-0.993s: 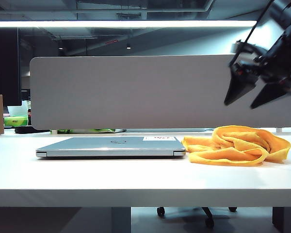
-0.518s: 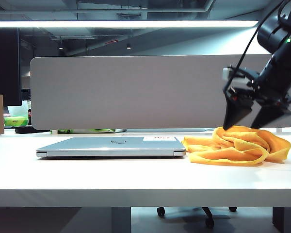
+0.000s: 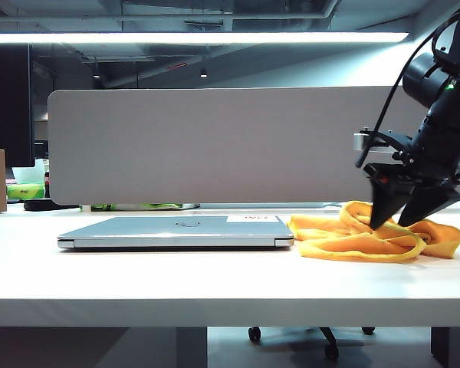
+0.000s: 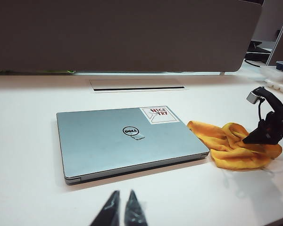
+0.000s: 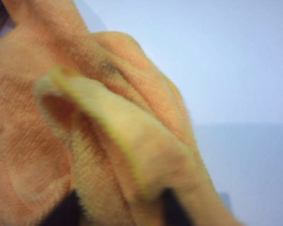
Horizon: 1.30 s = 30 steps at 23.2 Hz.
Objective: Pick up the rag and use it to wipe the water off the lid of the laptop on the table.
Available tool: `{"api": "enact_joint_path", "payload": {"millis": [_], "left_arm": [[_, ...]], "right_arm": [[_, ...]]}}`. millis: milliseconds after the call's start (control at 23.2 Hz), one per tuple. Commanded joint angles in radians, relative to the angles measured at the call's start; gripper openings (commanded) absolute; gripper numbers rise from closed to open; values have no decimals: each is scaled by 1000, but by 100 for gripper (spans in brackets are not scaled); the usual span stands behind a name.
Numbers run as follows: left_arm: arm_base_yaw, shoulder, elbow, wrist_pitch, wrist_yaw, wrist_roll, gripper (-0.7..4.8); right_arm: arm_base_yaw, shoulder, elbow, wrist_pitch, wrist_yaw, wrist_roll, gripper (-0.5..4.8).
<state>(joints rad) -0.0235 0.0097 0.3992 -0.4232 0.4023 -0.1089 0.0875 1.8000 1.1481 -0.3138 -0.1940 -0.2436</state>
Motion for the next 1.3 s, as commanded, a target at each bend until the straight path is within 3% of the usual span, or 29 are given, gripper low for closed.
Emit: {"api": "enact_joint_path", "payload": {"millis": [43, 130, 302, 345, 518, 691, 993, 1295], "left_arm": [[-1, 0, 3, 13, 2, -3, 19], [-1, 0, 3, 13, 2, -3, 19], [-1, 0, 3, 13, 2, -3, 19], [-1, 0, 3, 13, 2, -3, 19], [-1, 0, 3, 13, 2, -3, 19], [-1, 0, 3, 13, 2, -3, 19], [0, 0, 3, 13, 2, -3, 19], [-1, 0, 3, 13, 2, -3, 19]], "right_arm": [[8, 4, 3, 4, -9, 0, 141], [14, 5, 3, 4, -6, -1, 121], [37, 4, 42, -19, -4, -4, 1], [42, 4, 66, -36, 2, -4, -5], [82, 3, 309, -180, 21, -4, -5], [115, 4, 463, -222, 20, 1, -5], [269, 58, 707, -98, 43, 55, -5], [355, 223, 847, -118, 43, 89, -5]]}}
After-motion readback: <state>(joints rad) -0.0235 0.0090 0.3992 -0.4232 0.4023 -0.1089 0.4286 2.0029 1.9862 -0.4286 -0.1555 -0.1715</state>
